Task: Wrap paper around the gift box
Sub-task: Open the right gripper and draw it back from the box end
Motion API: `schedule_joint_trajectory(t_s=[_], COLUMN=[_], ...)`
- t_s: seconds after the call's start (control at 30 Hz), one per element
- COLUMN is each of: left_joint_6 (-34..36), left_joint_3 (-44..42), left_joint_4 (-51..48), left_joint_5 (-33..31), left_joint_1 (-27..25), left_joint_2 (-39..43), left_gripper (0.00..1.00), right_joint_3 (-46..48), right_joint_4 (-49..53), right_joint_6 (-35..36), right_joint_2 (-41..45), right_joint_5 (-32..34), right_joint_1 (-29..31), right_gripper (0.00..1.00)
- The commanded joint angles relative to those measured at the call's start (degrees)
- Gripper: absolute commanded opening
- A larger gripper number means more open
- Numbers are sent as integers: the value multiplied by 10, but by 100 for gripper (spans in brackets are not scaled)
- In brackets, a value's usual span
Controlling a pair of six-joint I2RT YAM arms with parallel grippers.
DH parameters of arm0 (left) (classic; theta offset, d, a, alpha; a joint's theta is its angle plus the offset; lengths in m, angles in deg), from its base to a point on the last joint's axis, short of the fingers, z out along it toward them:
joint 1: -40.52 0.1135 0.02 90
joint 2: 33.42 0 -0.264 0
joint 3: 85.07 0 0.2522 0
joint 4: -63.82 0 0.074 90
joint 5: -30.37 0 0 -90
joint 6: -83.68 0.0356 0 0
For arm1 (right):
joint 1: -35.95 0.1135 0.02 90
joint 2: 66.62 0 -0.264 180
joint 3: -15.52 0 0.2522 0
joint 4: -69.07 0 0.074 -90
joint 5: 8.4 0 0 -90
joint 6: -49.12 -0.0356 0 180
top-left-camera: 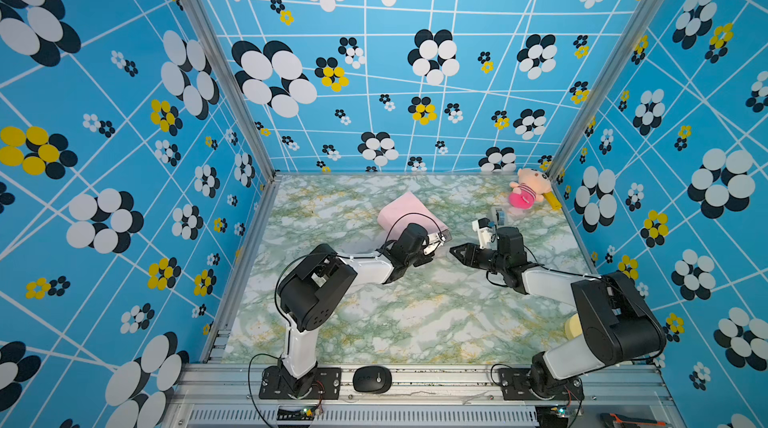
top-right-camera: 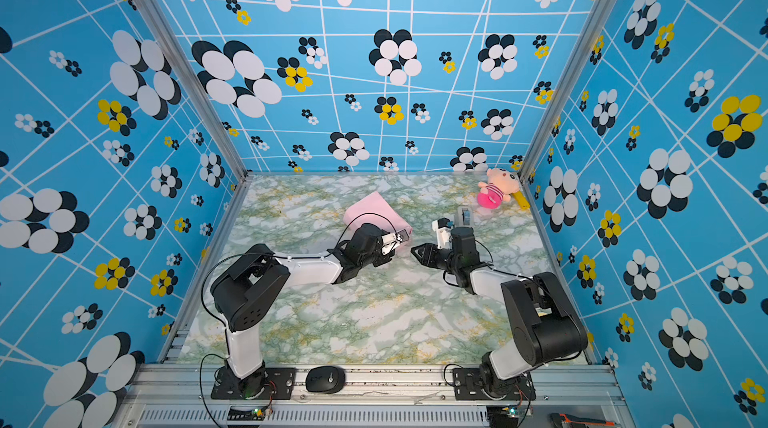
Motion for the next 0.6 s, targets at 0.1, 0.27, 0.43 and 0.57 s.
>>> schedule_joint_trajectory(t_s=[0.1, 0.27, 0.43, 0.57], left_joint_6=[-26, -33, -45, -51], left_joint_3=[3, 11, 18, 27], left_joint_4=[-87, -101, -119, -131], left_joint_5=[12, 26, 46, 52], left_joint_1=[9, 19, 25, 27], left_joint_2=[-23, -23, -19, -20], left_gripper=[45, 44, 44, 44], right_joint_3=[-34, -57, -46, -34], right_joint_4=[0, -6, -45, -27], right_joint_6=[-36, -108, -181, -208], right_joint_2=[4, -16, -19, -8], right_joint_5=[-10, -26, -13, 26], right_joint_1=[-1, -1, -1, -1], right_gripper=[37, 33, 29, 25])
